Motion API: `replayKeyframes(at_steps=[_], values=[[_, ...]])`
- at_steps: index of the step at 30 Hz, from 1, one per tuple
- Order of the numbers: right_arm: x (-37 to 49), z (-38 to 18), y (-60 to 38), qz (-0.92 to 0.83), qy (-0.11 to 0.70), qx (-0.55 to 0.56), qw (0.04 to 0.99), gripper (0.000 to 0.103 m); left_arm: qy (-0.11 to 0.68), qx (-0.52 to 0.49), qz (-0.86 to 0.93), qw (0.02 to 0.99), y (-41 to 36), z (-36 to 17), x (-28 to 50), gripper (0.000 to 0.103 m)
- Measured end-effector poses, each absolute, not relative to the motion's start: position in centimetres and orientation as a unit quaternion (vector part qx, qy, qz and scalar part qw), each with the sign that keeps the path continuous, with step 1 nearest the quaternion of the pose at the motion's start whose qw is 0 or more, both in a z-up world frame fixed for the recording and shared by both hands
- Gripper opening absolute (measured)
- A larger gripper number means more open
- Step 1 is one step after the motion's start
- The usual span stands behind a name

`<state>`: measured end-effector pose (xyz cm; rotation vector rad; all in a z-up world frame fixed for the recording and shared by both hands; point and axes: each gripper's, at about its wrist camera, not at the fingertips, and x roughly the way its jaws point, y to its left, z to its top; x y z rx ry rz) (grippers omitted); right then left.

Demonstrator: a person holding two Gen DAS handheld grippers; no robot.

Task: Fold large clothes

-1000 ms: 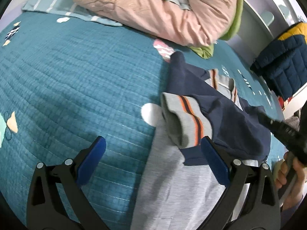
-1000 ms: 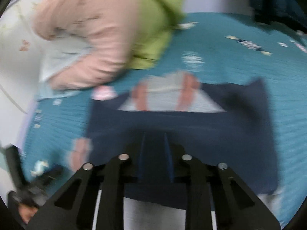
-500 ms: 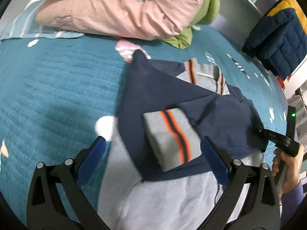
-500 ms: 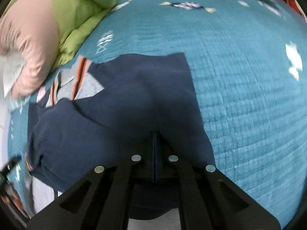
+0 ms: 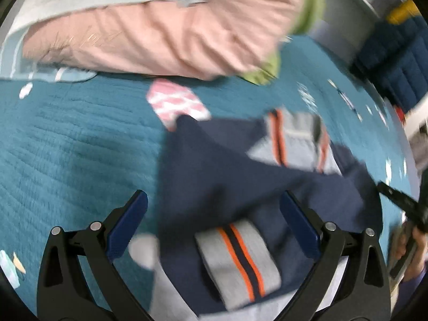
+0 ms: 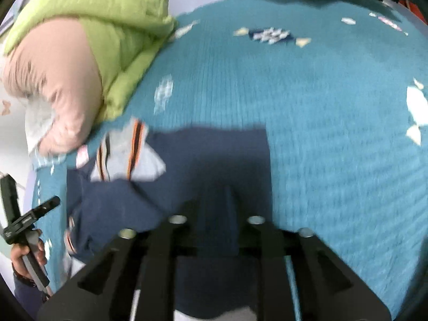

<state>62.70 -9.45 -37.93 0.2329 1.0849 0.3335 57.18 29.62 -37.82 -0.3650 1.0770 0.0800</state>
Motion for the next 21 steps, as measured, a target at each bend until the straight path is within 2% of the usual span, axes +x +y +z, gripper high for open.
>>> replayKeyframes(at_steps=[1,2,10,15,18,21], values=[[63.5,-37.8,-9.6,0.145,0.514,0.111,0.838,0.049,0.520,-0.186,0.043,0.833,30.6,-38.3,58.2,0.098],[64.6,-37.8,-9.5,0.124,0.518,0.105,0.840,0.050,0.531,-0.187,0.059,0.824,31.5,-38.9,59.2,0.098],[69.8,-40.4,-10.5,0.096,0.569,0.152,0.802,0.051,0.577,-0.195,0.068,0.790,33.4,-42.0,63.6,0.098],[70.9,-41.9,-10.5,0.109,0.591,0.178,0.779,0.051,0.592,-0.131,0.073,0.792,31.7,-42.6,64.7,0.097],[70.8,-41.8,-9.8,0.117,0.587,0.158,0.785,0.048,0.589,-0.114,0.055,0.798,30.6,-42.1,64.9,0.077],[71.0,-42.4,-9.6,0.090,0.590,0.144,0.789,0.048,0.592,-0.088,0.048,0.800,29.7,-42.1,65.1,0.065]])
